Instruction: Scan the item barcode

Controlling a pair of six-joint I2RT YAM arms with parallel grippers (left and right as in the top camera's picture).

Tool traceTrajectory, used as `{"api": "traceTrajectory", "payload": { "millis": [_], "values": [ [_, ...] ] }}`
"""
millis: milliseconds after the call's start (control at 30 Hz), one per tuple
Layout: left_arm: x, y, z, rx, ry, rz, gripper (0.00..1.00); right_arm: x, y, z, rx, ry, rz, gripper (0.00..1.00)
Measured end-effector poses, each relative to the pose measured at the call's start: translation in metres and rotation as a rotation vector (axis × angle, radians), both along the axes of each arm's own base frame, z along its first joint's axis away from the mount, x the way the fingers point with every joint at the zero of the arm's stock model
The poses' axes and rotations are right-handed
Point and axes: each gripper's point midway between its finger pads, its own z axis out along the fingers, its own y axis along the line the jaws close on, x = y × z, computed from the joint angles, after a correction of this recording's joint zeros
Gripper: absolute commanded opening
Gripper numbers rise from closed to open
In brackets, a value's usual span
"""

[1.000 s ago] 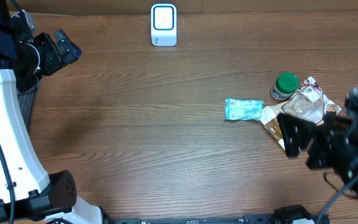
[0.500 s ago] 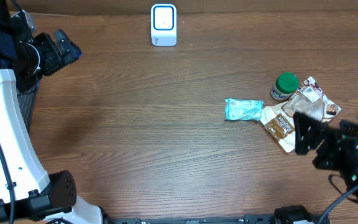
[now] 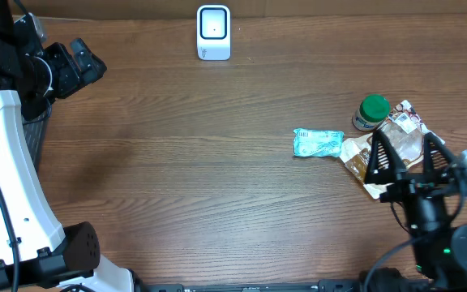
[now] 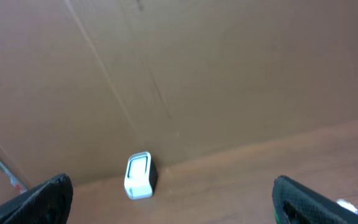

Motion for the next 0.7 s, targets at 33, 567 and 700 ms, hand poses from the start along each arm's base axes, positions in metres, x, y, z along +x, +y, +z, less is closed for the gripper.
{"api": "traceTrajectory", "payload": {
  "millis": [33,567,700],
  "values": [
    [0.0,0.0,0.0,0.0,0.0,0.0,0.99,0.003,0.001,-0.012,0.001,-0.024,0.003,1.0],
    [0.0,0.0,0.0,0.0,0.0,0.0,1.0,0.01,0.005,-0.137,0.012,-0.082,0.022,1.0],
    [0.0,0.0,0.0,0.0,0.0,0.0,0.99,0.013,0.005,-0.158,0.008,-0.015,0.021,1.0]
  ]
}}
